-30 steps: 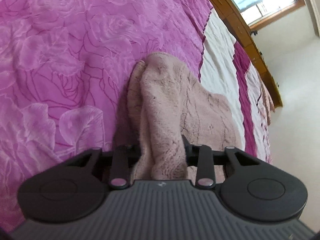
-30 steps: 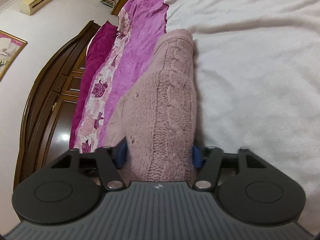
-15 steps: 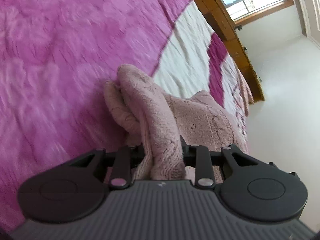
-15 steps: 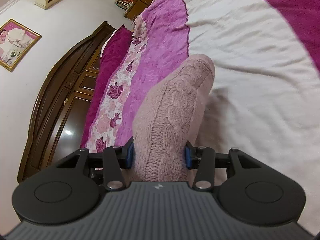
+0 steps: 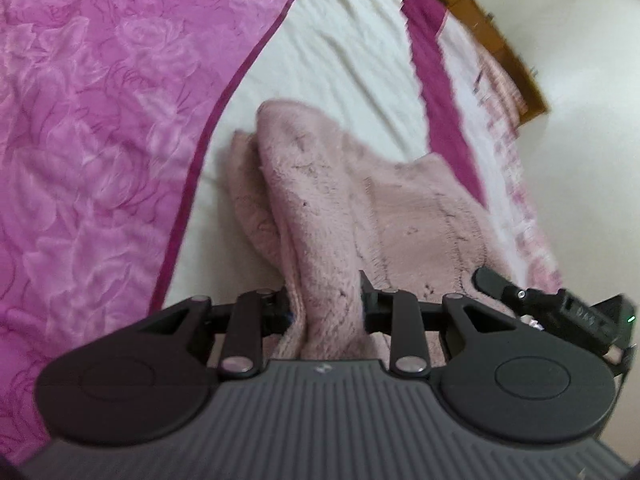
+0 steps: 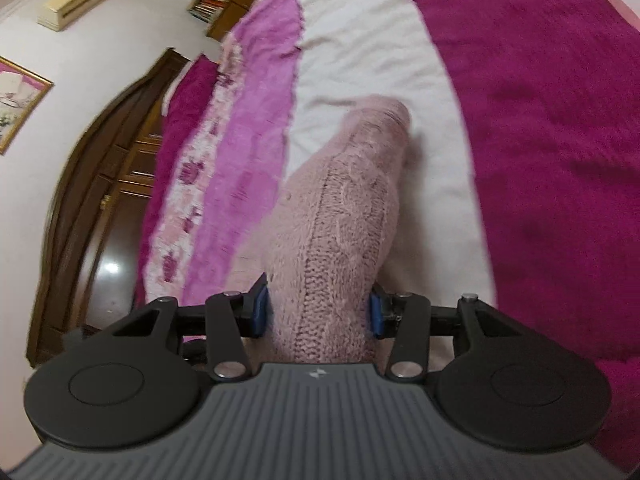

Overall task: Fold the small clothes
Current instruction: 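Release the cardigan with both grippers and pull them back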

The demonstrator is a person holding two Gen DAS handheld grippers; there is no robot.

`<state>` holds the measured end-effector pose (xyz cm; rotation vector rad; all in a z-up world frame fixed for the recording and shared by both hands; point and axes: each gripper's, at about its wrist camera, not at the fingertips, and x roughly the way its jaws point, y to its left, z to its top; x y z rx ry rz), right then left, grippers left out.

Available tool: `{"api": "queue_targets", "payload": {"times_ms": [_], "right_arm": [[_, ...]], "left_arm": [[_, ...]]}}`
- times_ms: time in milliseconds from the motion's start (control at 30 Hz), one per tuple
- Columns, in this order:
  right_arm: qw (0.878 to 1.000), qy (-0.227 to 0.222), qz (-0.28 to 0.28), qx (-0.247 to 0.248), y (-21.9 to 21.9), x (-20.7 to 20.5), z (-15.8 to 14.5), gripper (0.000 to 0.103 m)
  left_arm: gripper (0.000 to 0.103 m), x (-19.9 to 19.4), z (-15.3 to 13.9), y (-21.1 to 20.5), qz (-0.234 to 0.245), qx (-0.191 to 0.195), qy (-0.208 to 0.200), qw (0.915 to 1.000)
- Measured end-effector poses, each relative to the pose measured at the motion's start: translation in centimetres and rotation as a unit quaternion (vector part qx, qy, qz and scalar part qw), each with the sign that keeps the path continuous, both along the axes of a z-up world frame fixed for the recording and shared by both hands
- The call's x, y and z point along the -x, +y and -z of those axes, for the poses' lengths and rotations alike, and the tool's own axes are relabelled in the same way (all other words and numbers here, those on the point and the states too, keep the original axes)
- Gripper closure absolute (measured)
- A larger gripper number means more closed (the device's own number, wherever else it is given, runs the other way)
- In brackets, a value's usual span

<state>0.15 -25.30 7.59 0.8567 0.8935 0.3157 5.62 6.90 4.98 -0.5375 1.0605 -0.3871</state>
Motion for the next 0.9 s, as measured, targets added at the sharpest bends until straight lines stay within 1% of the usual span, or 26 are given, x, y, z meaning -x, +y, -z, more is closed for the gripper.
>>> {"api": "queue_targets", "payload": {"times_ms": [100,167,233,267,333,400,467,633,767,833,867,900], "right_arm": [[1.0,0.004,-0.001,0.024,-0.2,0.6,2.1,0.051],[0.999,0.002,-0.001,0.034,-0.2,0.9,3.2,0.049],[0.999,-0.007,0.001,0.031,-0.5,1.3,4.1,0.047],[1.0,-0.007,0.004,0.026,-0.5,1.4,4.4,0.046],[1.0,-0.008,0.009,0.021,-0.7,1.9,4.8,0.043],[1.0,-0.008,0.013,0.025,-0.7,2.5,4.6,0.037],[0.999,-0.015,0.014,0.037,-0.2,2.9,3.9,0.035],[0.997,-0.034,0.018,0.072,0.2,4.7,2.5,0.032],[0.993,-0.051,0.027,0.098,0.7,6.4,1.4,0.031],[0.991,-0.053,0.03,0.121,1.0,7.2,0.8,0.027],[0.988,-0.053,0.03,0.14,1.5,7.6,0.5,0.026],[0.986,-0.056,0.028,0.157,1.8,8.0,0.2,0.026]], "left_arm": [[0.071,0.3,0.7,-0.6,0.006,-0.038,-0.012,0.9992],[0.069,0.5,0.8,-0.8,0.013,-0.053,-0.02,0.9983],[0.066,0.7,0.7,-1.2,0.02,-0.072,-0.032,0.9967],[0.063,0.8,0.7,-1.4,0.024,-0.081,-0.038,0.9957],[0.056,1.0,0.5,-1.7,0.025,-0.104,-0.046,0.9932],[0.045,1.5,0.2,-1.9,0.02,-0.127,-0.052,0.9904],[0.04,1.7,0.0,-2.0,0.012,-0.143,-0.052,0.9883],[0.034,3.0,-0.4,-1.5,-0.015,-0.151,-0.044,0.9874],[0.032,4.3,-1.1,-1.8,-0.026,-0.169,-0.051,0.984],[0.031,5.0,-1.5,-2.1,-0.027,-0.183,-0.057,0.9811],[0.03,5.5,-1.6,-2.4,-0.028,-0.191,-0.061,0.9793],[0.027,5.8,-1.7,-2.6,-0.028,-0.197,-0.064,0.9778]]}}
